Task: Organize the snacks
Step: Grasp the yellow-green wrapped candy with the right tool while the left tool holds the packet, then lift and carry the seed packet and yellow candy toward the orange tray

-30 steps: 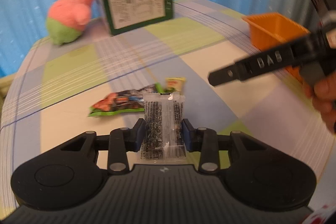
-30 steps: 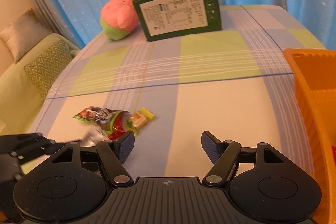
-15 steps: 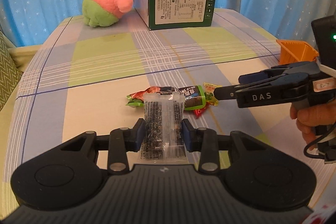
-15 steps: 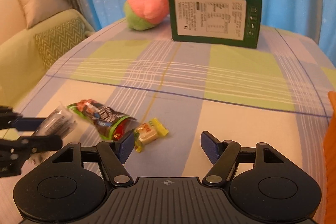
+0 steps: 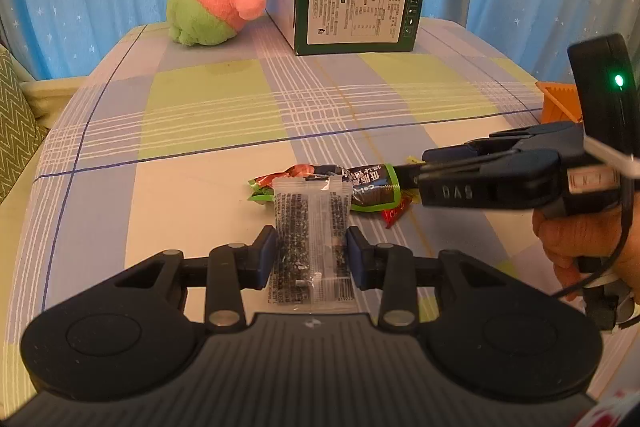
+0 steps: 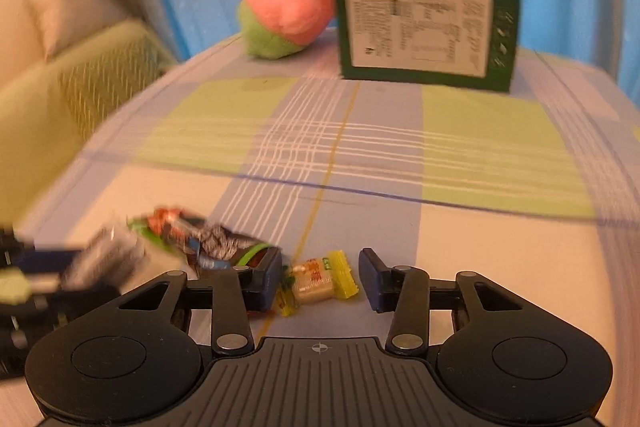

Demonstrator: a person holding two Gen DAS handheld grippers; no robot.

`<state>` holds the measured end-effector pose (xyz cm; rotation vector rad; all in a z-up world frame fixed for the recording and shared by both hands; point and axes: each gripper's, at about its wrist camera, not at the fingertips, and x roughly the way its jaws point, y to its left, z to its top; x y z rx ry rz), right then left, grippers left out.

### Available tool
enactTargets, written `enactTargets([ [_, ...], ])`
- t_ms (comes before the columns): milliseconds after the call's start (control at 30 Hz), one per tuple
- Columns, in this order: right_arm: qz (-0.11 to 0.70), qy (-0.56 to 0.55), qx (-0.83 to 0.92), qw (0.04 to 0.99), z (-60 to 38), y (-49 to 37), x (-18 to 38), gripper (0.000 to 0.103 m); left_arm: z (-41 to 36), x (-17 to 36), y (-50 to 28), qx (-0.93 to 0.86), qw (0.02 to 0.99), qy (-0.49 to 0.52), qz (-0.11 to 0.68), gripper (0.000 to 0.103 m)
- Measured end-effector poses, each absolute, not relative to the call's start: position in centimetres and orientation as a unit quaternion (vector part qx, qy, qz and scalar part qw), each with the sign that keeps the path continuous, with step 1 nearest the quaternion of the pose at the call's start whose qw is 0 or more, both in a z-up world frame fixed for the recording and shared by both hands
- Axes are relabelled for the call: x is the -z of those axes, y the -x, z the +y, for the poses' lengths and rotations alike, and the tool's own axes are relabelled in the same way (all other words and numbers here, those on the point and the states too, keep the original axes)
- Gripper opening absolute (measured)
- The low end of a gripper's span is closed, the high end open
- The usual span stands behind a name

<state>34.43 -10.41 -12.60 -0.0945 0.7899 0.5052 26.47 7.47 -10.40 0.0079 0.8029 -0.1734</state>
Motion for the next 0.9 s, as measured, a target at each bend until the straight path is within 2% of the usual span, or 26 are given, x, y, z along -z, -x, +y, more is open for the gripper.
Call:
enactTargets([
  [200,0.384,0.092,-0.255,0.883,-11.2,-32.9,12.8,0.036,7.0,10.5,-26.5,0.092,0.914,-0.007,0.394,0.034],
  [433,0.418,0.085,-0.244,0.871,-14.6,-30.8,12.1,0.036,6.5,10.4,-26.0,0.106,0.912,-0.009,0.395,0.034],
  [633,0.407,0.12,-0.274,0.863,-15.8,-26.5,11.9,0.039,6.5,10.2,-24.3,0.106,0.911,0.008,0.399,0.034],
  [767,0.401,0.067,-0.244,0.88,-17.3,-24.8,10.8,0.047,6.1,10.0,-23.4,0.109,0.911,0.011,0.397,0.034],
  [900,0.41,-0.002,-0.224,0.884,-18.3,-23.9,9.9,0.048,6.0,10.0,-23.5,0.108,0.912,0.006,0.395,0.034],
])
